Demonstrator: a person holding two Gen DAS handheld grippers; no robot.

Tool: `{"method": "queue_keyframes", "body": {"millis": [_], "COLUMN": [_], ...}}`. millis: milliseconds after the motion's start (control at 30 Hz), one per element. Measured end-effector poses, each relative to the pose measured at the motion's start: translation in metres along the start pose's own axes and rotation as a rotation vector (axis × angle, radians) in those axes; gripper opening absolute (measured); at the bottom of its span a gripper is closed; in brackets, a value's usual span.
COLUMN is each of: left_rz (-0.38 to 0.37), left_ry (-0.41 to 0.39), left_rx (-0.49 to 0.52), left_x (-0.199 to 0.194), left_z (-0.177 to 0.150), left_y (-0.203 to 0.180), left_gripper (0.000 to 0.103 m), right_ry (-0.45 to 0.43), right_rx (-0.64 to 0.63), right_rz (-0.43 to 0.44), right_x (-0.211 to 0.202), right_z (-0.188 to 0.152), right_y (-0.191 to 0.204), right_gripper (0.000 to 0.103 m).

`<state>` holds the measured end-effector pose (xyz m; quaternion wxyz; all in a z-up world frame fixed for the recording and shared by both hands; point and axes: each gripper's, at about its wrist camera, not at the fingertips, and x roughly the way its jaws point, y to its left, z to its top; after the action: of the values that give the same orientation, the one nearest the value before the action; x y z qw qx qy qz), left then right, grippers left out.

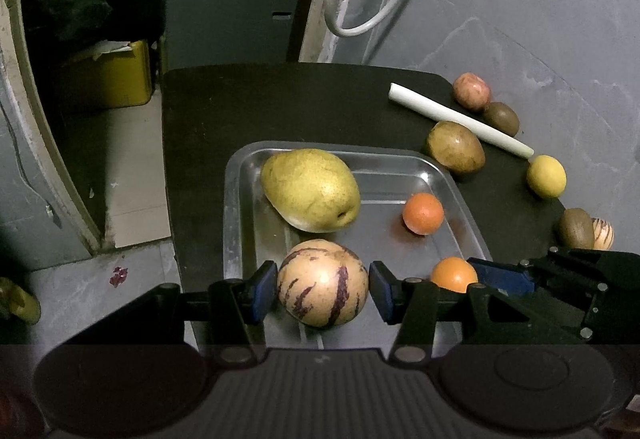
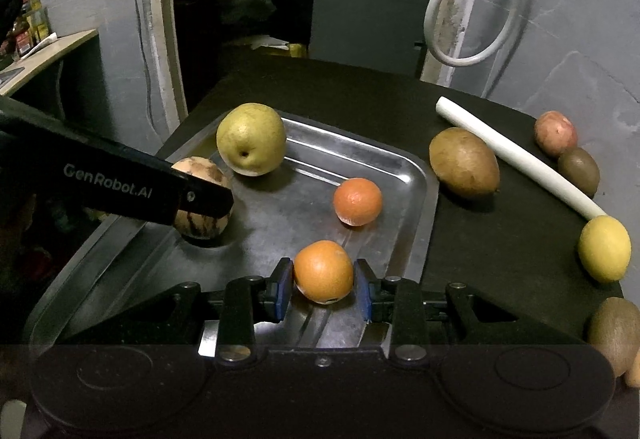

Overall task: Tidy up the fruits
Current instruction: 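Lower the melon and orange into the tray and open both tools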

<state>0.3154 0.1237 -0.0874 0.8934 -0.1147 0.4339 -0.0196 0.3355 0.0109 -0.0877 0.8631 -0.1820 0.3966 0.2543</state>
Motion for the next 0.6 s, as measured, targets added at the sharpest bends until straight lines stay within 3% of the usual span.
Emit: {"method": "queue_keyframes", "body": {"millis": [100,367,600], "left_rz": [0.0,-0.016,-0.02], "left_ry": [0.006,0.001,-0.027], "left_rx": [-0.011,-0.044,-0.088], "left_x": [-0.001,-0.015,-0.041], "left_z": [0.0,-0.003,-0.012], "left_y": [0.001,0.002,0.0], "left_gripper": [0.056,0.075,0.092], "right_ry": [-0.001,-0.021,-0.057], "right_rx": [0.003,0.015,0.063], "right_rz": [-0.009,-0.018,-0.051], "right_x": [-0.001,-0.023,-0.067], "right_z": [0.0,-0.011,-0.032], "right_y": [0.001,0.0,-0.01], "right_gripper": [0.038,0.058,0.082]}}
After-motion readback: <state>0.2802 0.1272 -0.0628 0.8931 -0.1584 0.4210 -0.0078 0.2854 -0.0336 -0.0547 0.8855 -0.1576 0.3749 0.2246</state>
